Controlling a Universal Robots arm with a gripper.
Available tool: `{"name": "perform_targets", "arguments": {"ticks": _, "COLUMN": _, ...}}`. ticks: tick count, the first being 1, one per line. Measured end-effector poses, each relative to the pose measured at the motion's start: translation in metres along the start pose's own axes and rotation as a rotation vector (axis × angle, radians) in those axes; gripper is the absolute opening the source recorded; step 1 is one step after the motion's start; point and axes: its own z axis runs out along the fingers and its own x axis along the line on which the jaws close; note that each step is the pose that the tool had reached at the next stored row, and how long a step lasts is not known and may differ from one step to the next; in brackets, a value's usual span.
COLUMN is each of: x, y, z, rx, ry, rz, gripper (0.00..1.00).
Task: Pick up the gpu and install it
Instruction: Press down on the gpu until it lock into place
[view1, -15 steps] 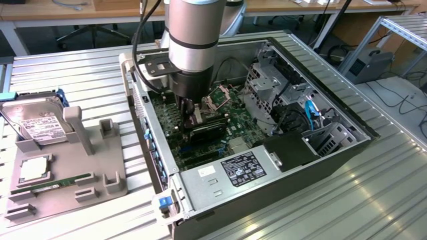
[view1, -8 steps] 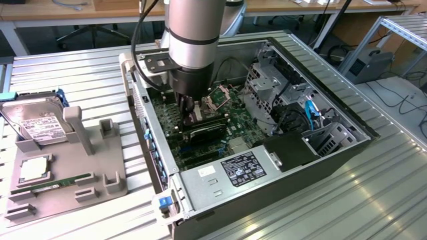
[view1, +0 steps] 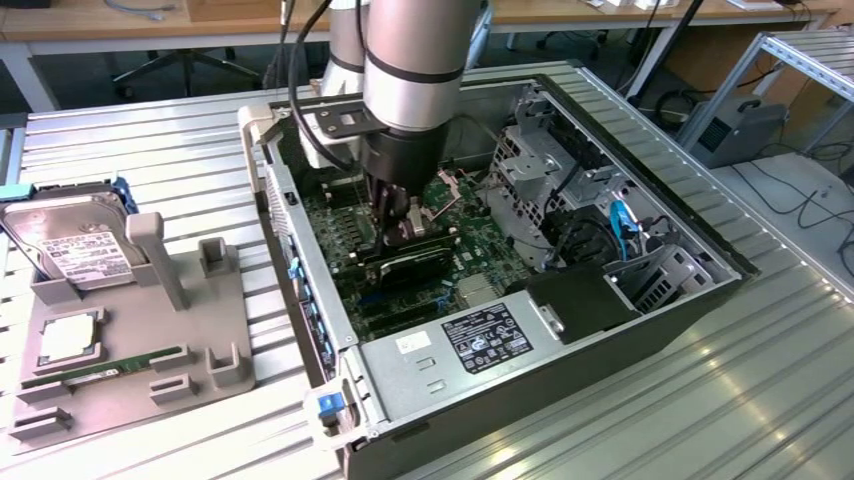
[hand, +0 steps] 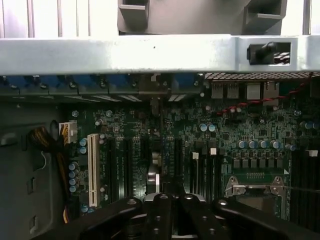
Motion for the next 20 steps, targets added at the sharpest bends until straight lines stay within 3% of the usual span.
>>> {"name": "perform_targets", "arguments": {"ticks": 12, "x": 0.007, "y": -0.0390, "z": -0.0011, "rx": -0.0410, "ry": 0.0005, "rz": -0.001, "gripper": 0.11}}
{"name": "perform_targets", "arguments": {"ticks": 14, "x": 0.007, "y": -0.0499, "z": -0.0014, "rx": -0.0506, "ry": 0.0004, "rz": -0.001, "gripper": 0.11}}
{"name": "perform_targets", "arguments": {"ticks": 16, "x": 0.007, "y": -0.0542, "z": -0.0014, "rx": -0.0535, "ry": 0.0002, "rz": -0.001, "gripper": 0.11}}
{"name": "perform_targets", "arguments": {"ticks": 20, "x": 0.007, "y": -0.0548, "z": -0.0015, "rx": -0.0538, "ry": 0.0004, "rz": -0.001, "gripper": 0.11}}
